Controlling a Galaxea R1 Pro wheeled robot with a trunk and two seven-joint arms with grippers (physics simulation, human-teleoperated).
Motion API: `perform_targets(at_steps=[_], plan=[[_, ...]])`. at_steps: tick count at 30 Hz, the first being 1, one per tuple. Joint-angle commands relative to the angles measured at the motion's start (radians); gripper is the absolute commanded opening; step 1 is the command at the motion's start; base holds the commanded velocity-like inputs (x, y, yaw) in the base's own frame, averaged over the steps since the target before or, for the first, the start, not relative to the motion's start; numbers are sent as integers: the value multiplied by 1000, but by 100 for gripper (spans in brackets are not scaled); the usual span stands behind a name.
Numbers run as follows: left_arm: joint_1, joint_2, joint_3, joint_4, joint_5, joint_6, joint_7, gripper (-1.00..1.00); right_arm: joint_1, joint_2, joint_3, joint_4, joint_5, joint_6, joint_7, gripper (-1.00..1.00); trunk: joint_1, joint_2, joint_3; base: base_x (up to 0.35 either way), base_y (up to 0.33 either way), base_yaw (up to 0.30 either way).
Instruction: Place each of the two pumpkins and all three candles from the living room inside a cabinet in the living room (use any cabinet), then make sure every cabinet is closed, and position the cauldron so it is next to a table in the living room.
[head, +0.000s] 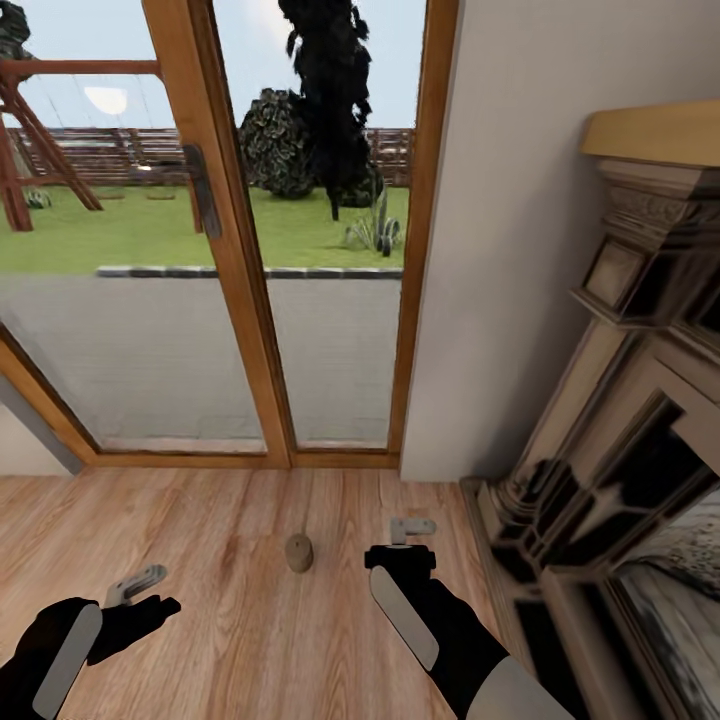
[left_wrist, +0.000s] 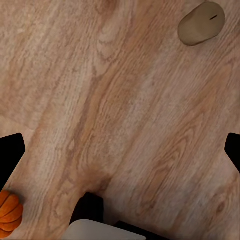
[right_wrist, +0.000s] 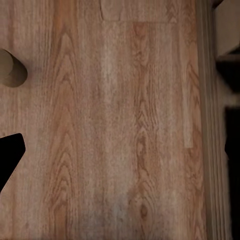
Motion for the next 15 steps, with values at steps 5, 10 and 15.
perform_targets(at_steps=[5, 10, 15], plan=[[0, 0, 0, 0, -1, 0, 0, 100, 0, 0, 0, 0, 0, 0, 0, 100, 0, 0, 0, 217, 0, 201], [0, 0, -1, 0, 0, 0, 0, 100, 0, 0, 18, 0, 1, -1, 0, 100, 0, 0, 0, 316, 0, 33], [0, 0, -1, 0, 0, 0, 0, 100, 0, 0, 26, 0, 1, -1, 0, 100, 0, 0, 0, 327, 0, 2]])
